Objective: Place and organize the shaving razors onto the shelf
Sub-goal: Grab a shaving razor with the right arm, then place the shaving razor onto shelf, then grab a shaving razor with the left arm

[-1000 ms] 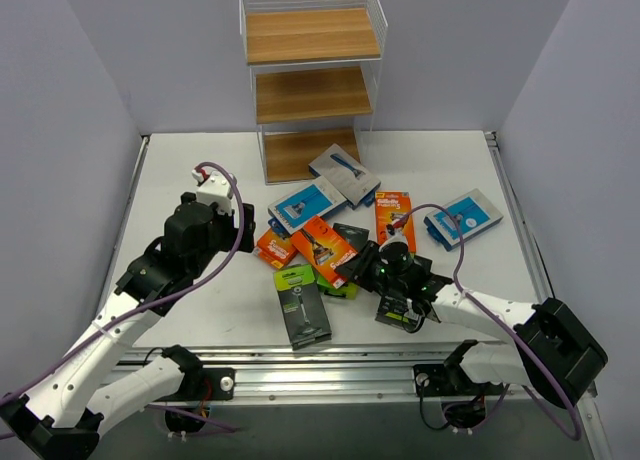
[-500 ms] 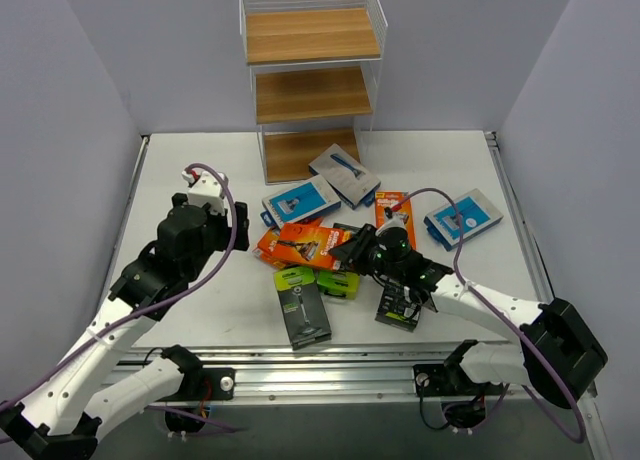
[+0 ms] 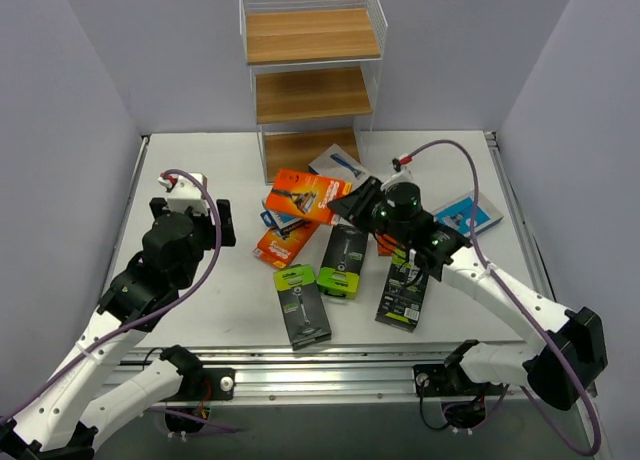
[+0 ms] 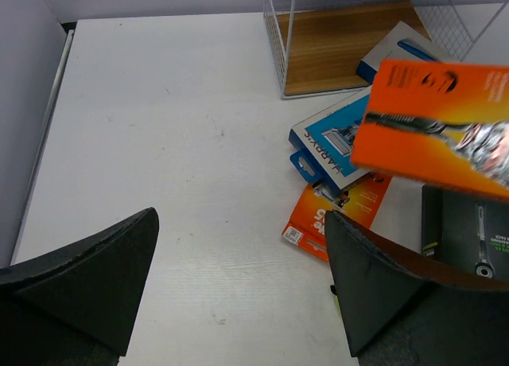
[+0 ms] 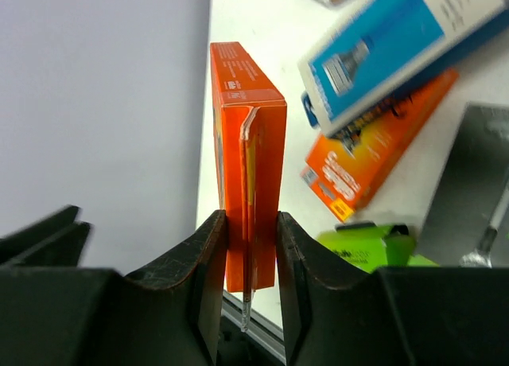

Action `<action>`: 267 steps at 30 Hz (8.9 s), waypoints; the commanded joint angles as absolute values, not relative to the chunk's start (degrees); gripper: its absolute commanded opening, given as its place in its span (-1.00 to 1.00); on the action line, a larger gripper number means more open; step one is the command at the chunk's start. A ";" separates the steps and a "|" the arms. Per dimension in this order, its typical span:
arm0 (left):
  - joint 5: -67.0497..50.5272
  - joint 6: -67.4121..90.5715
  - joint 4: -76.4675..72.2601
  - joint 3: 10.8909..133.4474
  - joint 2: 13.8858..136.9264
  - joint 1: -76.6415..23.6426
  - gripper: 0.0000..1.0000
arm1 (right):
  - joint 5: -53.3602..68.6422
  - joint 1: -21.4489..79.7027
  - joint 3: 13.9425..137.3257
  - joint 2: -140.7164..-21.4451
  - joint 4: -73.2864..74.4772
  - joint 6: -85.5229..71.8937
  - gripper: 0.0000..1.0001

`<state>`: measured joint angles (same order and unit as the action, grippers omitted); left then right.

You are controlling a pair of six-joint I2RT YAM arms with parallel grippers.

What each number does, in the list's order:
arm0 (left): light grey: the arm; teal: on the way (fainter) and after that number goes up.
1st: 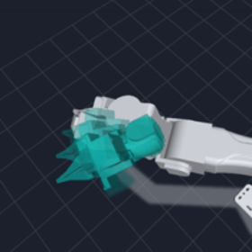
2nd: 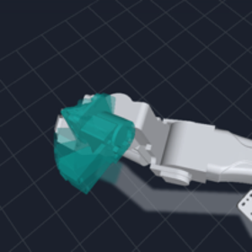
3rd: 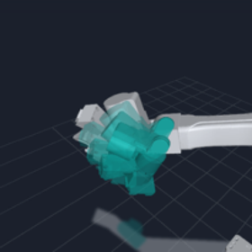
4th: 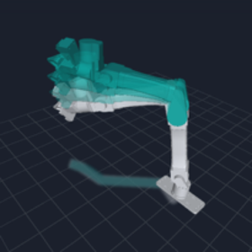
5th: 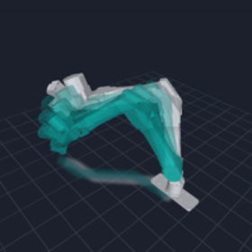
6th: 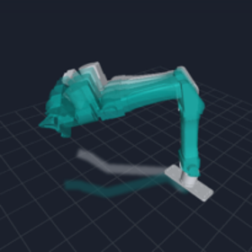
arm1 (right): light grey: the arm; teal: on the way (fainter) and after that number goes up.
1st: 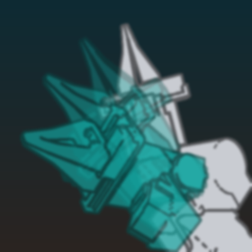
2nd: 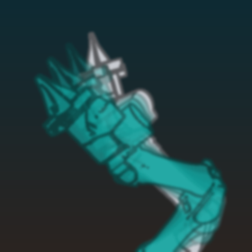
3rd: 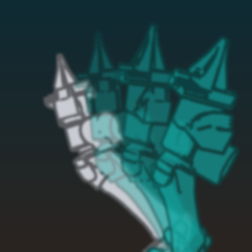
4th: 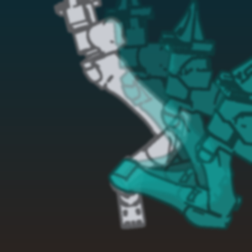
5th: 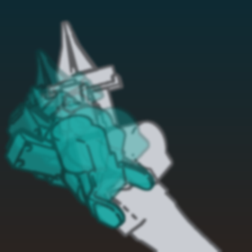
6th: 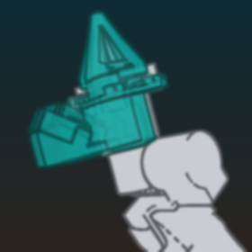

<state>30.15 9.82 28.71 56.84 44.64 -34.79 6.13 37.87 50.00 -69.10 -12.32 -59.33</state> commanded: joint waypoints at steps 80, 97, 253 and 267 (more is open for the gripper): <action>34.45 11.60 24.70 55.19 47.72 -38.67 0.88 | -13.46 24.70 126.21 -112.68 -10.20 -73.13 0.19; 34.10 11.25 25.31 55.55 47.90 -38.67 0.88 | -1.06 21.62 124.54 -112.15 -9.49 -72.25 -0.01; 34.02 9.93 26.89 56.78 51.06 -37.97 0.88 | 6.33 20.04 51.53 -70.32 -19.79 -50.64 0.09; 33.40 13.51 27.59 56.77 53.25 -37.71 0.88 | 10.81 20.57 30.85 -54.41 -18.38 -44.38 0.07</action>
